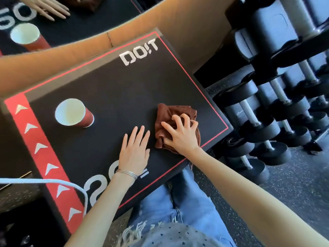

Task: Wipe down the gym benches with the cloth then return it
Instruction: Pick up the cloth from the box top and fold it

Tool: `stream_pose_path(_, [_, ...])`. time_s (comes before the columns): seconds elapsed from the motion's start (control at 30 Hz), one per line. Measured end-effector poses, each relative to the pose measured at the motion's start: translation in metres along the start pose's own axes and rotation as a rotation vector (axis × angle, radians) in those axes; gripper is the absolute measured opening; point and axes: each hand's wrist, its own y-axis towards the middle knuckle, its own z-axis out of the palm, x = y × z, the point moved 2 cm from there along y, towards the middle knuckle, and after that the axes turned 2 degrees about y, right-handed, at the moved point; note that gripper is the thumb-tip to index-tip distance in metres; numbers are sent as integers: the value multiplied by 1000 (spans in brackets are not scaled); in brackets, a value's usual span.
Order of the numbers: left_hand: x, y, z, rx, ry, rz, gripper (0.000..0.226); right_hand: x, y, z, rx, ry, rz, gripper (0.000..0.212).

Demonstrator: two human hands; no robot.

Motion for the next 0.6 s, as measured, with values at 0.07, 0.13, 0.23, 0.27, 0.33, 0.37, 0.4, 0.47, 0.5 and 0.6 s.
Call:
stream_pose_path(0.07, [1, 0, -2, 1, 24, 19, 62, 3, 0, 0, -30, -35, -1, 38])
stream_pose_path(0.13, [0, 1, -6, -1, 36, 35, 63, 3, 1, 0, -42, -73, -8, 35])
stream_pose_path(0.23, [-4, 3, -14, -20, 43, 76, 63, 3, -3, -5, -45, -83, -11, 33])
stream_pose_path(0.27, [-6, 4, -17, -27, 45, 95, 64, 2, -9, -7, -49, -85, -5, 35])
stream_pose_path(0.33, [-13, 5, -23, -42, 48, 133, 65, -2, -24, -12, -22, -64, 23, 43])
stream_pose_path(0.37, [-18, 5, -27, -51, 57, 160, 65, -7, -35, -14, -12, -46, 56, 46])
stream_pose_path(0.4, [-24, 5, -29, -60, 68, 190, 65, -13, -49, -16, -20, -28, 104, 48])
stream_pose_path(0.47, [-40, 3, -34, -85, 72, 265, 67, -26, -81, -22, -77, -2, 241, 50])
stream_pose_path(0.5, [-51, 2, -36, -97, 68, 309, 68, -33, -100, -26, -104, 2, 307, 50])
stream_pose_path(0.6, [-96, -4, -41, -110, 66, 474, 70, -49, -164, -29, -116, 22, 485, 48])
